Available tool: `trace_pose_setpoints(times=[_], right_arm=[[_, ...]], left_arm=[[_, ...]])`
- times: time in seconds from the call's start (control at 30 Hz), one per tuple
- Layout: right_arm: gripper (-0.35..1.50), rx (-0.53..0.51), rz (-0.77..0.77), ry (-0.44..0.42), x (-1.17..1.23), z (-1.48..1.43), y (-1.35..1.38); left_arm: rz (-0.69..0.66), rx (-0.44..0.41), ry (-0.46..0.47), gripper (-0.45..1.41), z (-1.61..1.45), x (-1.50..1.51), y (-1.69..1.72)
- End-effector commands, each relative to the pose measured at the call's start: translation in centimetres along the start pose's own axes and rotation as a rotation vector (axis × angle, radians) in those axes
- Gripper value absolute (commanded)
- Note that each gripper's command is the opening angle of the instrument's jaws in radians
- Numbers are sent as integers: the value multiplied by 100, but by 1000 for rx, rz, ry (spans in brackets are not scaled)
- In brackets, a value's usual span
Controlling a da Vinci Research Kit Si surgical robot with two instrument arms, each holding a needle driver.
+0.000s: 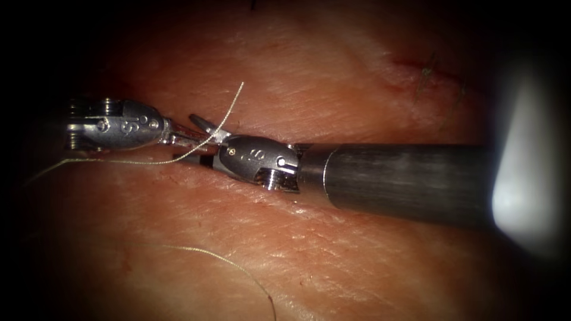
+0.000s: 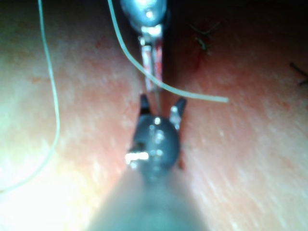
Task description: Wound Closure
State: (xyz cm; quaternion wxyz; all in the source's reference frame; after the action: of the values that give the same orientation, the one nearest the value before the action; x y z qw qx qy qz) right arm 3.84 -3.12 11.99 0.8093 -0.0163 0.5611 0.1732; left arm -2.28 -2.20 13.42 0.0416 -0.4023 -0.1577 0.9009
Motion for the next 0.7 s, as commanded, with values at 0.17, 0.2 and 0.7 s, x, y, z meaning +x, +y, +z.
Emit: trace_pose_setpoints(times=[0.17, 0.2, 0.7], right_arm=[[67, 33, -8, 13, -1, 13, -3], [17, 50, -9, 19, -1, 12, -3], [46, 66, -6, 16, 1, -36, -13]], left_arm=[[-1, 0, 3, -43, 7, 0, 0], [-1, 0, 3, -43, 7, 0, 0], [10, 12, 7, -45, -27, -19, -4]])
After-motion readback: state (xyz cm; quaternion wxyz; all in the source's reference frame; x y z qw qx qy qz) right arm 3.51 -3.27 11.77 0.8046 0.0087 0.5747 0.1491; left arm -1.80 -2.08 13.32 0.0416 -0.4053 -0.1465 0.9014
